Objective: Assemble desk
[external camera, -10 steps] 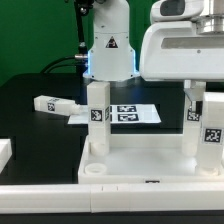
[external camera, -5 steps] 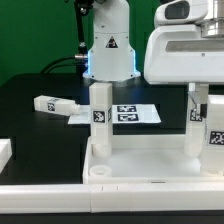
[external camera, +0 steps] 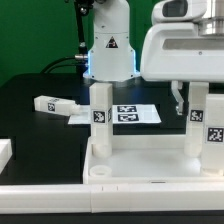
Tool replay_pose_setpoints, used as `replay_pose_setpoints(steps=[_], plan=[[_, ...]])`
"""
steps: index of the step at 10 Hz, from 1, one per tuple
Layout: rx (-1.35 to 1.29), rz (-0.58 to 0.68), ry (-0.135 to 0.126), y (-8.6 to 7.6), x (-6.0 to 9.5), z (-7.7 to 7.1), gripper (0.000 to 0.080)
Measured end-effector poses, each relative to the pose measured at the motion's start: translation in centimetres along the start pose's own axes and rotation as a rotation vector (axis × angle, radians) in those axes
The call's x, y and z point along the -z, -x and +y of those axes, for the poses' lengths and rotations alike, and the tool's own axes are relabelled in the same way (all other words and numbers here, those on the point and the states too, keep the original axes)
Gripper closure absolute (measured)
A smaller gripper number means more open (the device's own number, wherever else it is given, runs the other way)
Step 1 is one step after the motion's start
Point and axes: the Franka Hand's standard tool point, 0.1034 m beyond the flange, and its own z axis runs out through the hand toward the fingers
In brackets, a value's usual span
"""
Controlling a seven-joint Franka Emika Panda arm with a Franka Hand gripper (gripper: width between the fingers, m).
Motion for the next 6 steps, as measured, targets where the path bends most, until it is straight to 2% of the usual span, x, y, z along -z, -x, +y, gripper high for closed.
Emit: replay_pose_setpoints(steps=[1, 2, 5, 6], plan=[[-0.01, -0.001, -0.005, -1.5, 0.8, 0.1, 0.0152], [-0.035, -0.07, 0.006, -1.2, 0.6, 0.1, 0.0152], [-0.05, -0.215, 0.03, -0.9, 0.4, -1.2, 0.015], [-0.06, -0.231, 0.029, -0.8, 0.4, -1.3, 0.015]])
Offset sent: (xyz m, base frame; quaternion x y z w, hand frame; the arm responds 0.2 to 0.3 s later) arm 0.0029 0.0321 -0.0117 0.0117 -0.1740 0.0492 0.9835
